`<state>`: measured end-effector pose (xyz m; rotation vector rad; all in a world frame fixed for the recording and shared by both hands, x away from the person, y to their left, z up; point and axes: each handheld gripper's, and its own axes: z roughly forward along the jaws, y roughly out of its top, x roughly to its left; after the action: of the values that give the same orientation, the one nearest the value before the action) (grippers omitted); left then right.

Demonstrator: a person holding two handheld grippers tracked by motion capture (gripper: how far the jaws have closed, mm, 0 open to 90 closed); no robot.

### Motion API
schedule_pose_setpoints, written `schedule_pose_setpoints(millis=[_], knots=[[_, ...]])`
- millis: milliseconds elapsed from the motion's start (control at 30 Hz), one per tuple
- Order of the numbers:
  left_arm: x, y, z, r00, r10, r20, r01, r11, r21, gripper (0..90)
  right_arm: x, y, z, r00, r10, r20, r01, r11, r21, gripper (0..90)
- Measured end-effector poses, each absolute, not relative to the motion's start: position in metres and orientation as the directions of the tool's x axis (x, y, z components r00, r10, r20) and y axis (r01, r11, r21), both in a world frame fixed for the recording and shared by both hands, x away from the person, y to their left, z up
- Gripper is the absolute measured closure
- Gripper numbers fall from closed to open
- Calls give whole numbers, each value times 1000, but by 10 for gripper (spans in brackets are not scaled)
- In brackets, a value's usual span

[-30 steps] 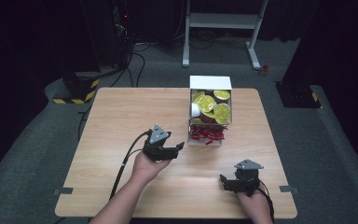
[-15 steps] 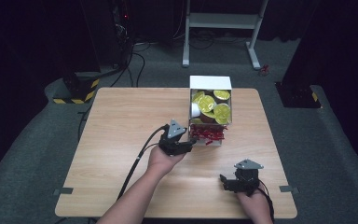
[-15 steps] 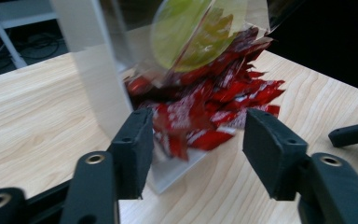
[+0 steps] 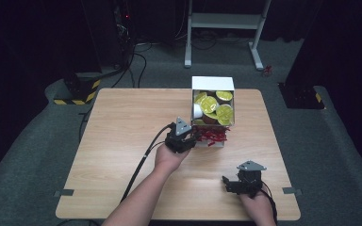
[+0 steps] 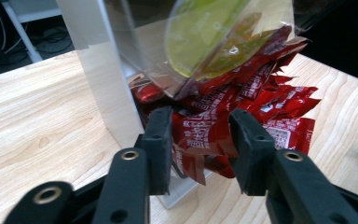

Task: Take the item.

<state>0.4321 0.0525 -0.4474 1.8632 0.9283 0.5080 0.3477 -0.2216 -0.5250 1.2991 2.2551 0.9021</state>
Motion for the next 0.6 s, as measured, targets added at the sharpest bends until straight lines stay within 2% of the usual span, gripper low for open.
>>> schedule_pose_setpoints(millis=[133, 200, 433, 600], knots=[[427, 53, -447, 622, 783, -12, 359, -271, 893, 812, 348, -222, -525, -498, 867, -12, 620, 365, 694, 75], [426, 53, -447, 619, 785, -11, 358, -270, 894, 848, 348, -222, -525, -498, 867, -11, 620, 365, 694, 74], [410, 66, -443, 636, 771, -45, 339, -226, 913, 871, 348, -222, -525, -497, 868, -12, 620, 365, 694, 74], [406, 66, -442, 638, 770, -19, 321, -243, 915, 816, 348, -221, -525, -497, 868, -12, 620, 365, 694, 74]])
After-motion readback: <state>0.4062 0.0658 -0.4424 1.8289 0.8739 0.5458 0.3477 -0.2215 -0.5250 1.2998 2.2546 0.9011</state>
